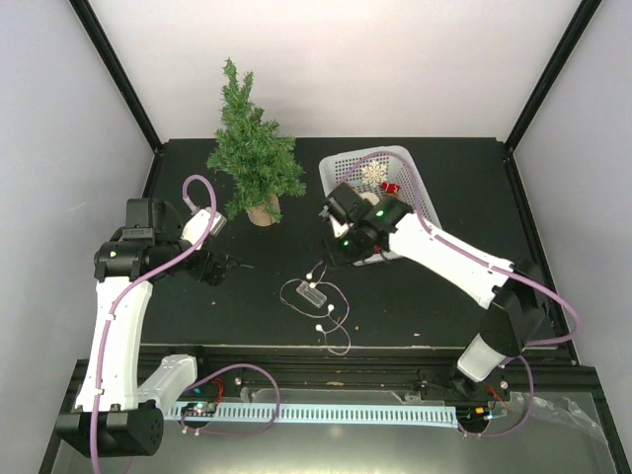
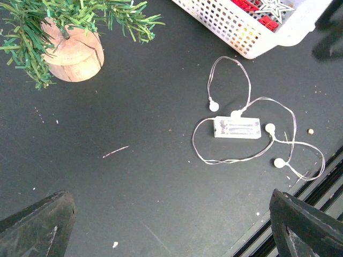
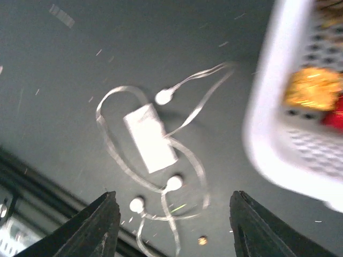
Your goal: Decorate the small christmas tree
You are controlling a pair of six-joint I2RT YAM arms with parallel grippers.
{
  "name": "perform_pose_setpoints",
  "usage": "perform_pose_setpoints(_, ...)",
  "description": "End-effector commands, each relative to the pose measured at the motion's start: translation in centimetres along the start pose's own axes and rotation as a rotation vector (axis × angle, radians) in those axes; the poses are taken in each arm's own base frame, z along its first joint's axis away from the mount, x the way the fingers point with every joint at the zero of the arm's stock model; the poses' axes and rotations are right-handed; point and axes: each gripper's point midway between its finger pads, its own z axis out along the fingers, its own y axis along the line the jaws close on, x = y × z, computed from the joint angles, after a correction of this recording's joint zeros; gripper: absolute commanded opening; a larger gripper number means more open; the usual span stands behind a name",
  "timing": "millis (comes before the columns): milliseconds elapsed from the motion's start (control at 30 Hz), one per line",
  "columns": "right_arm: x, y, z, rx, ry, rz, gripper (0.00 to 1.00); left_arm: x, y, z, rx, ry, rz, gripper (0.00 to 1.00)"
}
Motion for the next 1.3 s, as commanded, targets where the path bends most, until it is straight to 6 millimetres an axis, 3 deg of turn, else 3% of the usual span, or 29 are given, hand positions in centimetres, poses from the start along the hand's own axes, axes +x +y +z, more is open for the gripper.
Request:
perform_pose_setpoints(0, -3.1, -6.4, -2.3, 0.107, -0.129, 0.18, 0.58, -0.3, -0.1, -0.2, -0.003, -0.013, 0.029, 0.99)
perform_pose_setpoints(300, -3.6, -17.7, 1.5, 0.159, -0.07, 0.512, 0.58, -0.2, 0.1, -0.3, -0.017, -0.005, 0.029, 0.99)
perform_pose_setpoints(433, -3.2, -21.9, 1.7, 0.179, -0.087, 0.647, 0.58, -0.2, 0.7, -0.1, -0.04, 0.004, 0.035, 0.99)
perform_pose_setpoints(600, -1.1, -26.5, 1.0, 0.248, -0.081, 0.783, 0.58, -0.4, 1.0, -0.2, -0.049, 0.013, 0.065, 0.99)
perform_pose_setpoints(667, 0.4, -28.1, 0.3, 0.276, -0.091, 0.856, 0.58, -0.5, 1.3, -0.2, -0.066, 0.016, 0.082, 0.99)
perform_pose_setpoints(933, 8.1, -31.3, -2.2, 0.439, -0.046, 0.994, 0.58, -0.9, 2.2, 0.8, -0.057, 0.039, 0.086, 0.99)
perform_pose_setpoints(1233, 18.2, -34.6, -8.5, 0.679, -0.09, 1.215, 0.58, -1.4, 2.6, 1.8, -0.02, 0.051, 0.073, 0.99)
perform_pose_setpoints(1267, 18.4, -34.6, -9.2, 0.681, -0.109, 1.227, 0.58, -1.4, 2.6, 1.9, -0.016, 0.048, 0.071, 0.99)
